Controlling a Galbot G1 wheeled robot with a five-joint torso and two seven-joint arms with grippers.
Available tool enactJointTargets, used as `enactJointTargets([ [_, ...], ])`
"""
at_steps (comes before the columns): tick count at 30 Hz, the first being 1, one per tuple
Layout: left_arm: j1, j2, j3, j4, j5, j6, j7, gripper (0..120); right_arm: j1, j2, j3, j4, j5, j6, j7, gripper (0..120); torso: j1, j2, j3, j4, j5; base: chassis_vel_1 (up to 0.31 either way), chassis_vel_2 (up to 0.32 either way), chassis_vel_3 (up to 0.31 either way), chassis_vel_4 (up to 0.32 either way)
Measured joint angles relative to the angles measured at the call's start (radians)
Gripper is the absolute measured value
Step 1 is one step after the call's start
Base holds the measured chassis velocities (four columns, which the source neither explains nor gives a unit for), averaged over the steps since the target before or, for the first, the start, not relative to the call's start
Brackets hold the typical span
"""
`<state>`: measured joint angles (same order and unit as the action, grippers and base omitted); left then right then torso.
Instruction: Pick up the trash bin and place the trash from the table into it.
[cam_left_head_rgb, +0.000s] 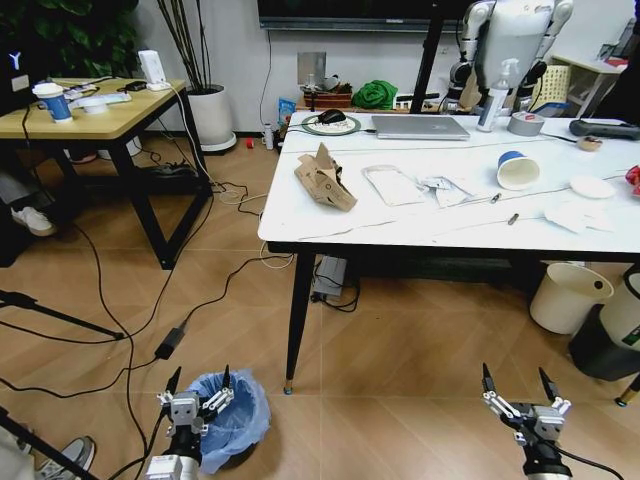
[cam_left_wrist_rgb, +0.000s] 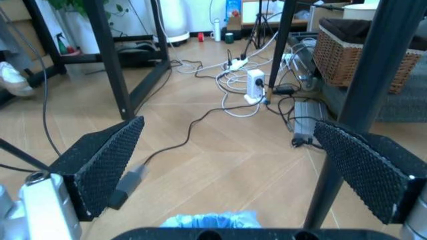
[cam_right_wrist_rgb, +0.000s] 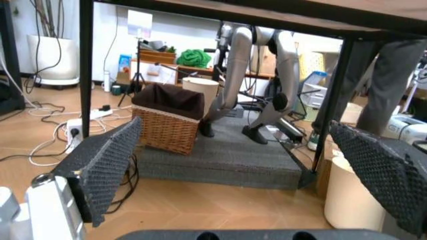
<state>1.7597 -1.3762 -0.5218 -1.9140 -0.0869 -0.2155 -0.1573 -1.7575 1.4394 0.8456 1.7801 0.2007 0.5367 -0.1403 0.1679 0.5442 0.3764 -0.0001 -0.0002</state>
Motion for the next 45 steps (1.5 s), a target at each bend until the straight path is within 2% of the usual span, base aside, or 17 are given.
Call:
enactJointTargets([
  [7,0.01,0.01,-0.005,0.002,-0.004,-0.001,-0.005,100,0.01,0.023,-0.009,-0.002,-0.017,0.002,-0.008,100,-0.011,-0.028,-0.017,0.0001,0.0002,0.0,0.0,0.0,0.0],
  [28,0.081,-0.001,-0.027,-0.013,0.016,-0.022,-0.004,100,0.041,0.016,-0.066,-0.048,-0.03,0.015,-0.011,100,-0.043,-0.114,-0.071,0.0001,0.0002,0.0,0.0,0.0,0.0],
  [45,0.096,0.01,-0.051,-0.009,0.017,-0.021,-0.009,100,0.051,0.017,-0.063,-0.064,-0.036,0.027,-0.01,100,-0.065,-0.181,-0.115,0.0,0.0001,0.0,0.0,0.0,0.0],
])
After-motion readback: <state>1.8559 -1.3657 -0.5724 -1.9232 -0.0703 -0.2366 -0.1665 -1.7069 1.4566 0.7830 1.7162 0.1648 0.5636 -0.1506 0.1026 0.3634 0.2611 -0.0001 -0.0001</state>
